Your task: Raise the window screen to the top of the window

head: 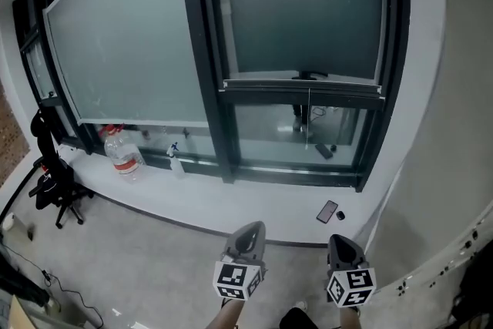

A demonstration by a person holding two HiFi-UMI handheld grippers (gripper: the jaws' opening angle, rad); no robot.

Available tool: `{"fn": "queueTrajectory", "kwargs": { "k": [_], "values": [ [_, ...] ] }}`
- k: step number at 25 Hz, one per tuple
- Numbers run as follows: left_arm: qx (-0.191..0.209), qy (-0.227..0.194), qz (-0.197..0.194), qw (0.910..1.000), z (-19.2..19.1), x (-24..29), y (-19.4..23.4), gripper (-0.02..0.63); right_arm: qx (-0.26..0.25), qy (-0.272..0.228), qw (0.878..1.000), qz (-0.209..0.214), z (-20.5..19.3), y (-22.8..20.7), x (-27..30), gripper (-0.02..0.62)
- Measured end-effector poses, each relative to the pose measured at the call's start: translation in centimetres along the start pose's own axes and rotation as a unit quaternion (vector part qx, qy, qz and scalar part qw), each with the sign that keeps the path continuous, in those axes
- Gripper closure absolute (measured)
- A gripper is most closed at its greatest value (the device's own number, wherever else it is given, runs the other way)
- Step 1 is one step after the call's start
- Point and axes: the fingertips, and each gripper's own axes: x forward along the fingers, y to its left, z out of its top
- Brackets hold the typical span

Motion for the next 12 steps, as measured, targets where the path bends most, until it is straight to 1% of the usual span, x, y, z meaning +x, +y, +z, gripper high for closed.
{"fn": "queueTrajectory", "kwargs": {
  "k": [2, 5, 9, 12],
  "values": [
    [-0.001, 0.004, 0.001, 1.0, -1.1, 3.4, 1.2, 0.603, 0.002, 0.002, 1.0, 0.0, -0.2, -1.7, 3.5, 0.591],
    [0.009, 0.006, 0.0, 0.9999, -2.4, 10.0, 3.6, 0.603, -0.002, -0.002, 1.0, -0.003, 0.3, -5.2, 9.6, 0.591],
    [0.005, 0.005, 0.009, 0.9999, -2.3, 19.1, 6.9, 0.603, -0.005, -0.003, 1.0, -0.013, 2.1, -10.6, 17.5, 0.591],
    [0.002, 0.0, 0.015, 0.9999, -1.8, 25.0, 8.5, 0.603, -0.01, 0.012, 1.0, 0.006, 3.9, -14.0, 23.0, 0.591]
  ]
}}
